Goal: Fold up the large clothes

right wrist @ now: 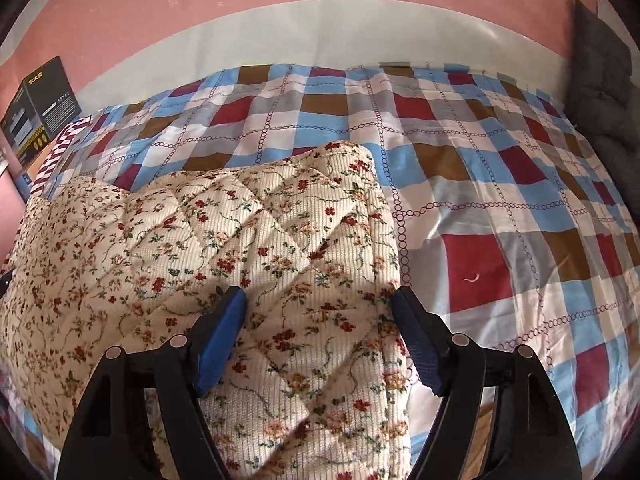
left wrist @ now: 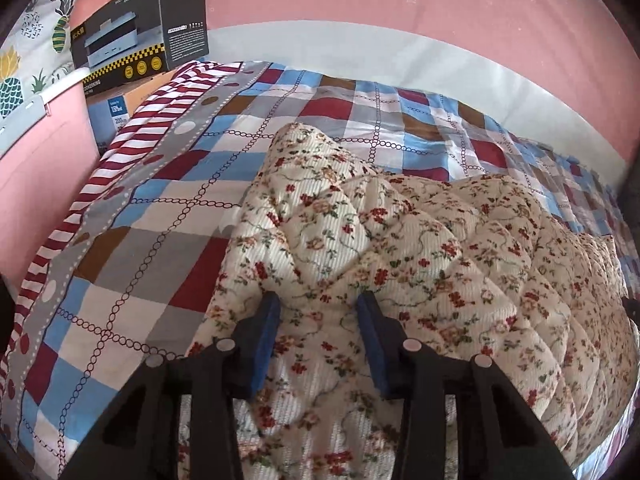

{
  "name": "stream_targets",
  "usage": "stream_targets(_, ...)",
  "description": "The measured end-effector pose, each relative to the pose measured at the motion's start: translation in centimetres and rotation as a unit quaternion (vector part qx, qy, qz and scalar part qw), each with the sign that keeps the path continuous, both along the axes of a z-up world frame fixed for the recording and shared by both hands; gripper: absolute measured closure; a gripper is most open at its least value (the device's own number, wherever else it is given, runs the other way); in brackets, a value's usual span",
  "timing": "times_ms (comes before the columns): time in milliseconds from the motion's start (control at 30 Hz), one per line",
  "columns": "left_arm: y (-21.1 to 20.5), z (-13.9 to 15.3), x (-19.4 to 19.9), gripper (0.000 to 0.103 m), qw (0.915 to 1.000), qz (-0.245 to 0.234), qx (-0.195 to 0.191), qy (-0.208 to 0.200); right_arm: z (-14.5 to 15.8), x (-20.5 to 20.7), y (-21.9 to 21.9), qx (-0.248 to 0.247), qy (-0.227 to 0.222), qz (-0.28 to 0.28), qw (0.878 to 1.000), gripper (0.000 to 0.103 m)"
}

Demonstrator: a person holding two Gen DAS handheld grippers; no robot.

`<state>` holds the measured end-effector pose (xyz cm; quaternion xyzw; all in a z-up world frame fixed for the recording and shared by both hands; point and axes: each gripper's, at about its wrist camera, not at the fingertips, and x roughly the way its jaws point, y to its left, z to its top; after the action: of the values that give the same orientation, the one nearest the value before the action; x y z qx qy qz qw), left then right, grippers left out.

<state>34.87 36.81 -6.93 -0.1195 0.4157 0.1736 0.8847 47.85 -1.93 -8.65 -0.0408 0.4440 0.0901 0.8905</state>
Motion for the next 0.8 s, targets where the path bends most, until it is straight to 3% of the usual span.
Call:
stream_targets(100,-1.0,1.9,-1.8,0.061,0.9998,-0.003,-0.019,-0.007,2.2,-2.8,-0.6,0.019,-0.006,0.007,1.0,0.028)
stream_targets(267,-4.7,4.4,-8.3,0.06,0.9982,-0.017,-0.046,-0.035,4.3,-9.9,-1.0,0.06,-0.015,0.036,0.997,0.028)
stream_targets(533,-10.8,3.5,-17.4,0.06,0.9973,-0.026,-0.068,0.007,3.8,-19.4,-1.0,0.062,0.0,0.063,0.996,0.028)
stream_targets(800,-16.1,6.8,-23.2,0.06,0.9974,-0.039,-0.061,-0.001,7.1,-27.1,-0.8,0.053,-0.023,0.103,0.993,0.028)
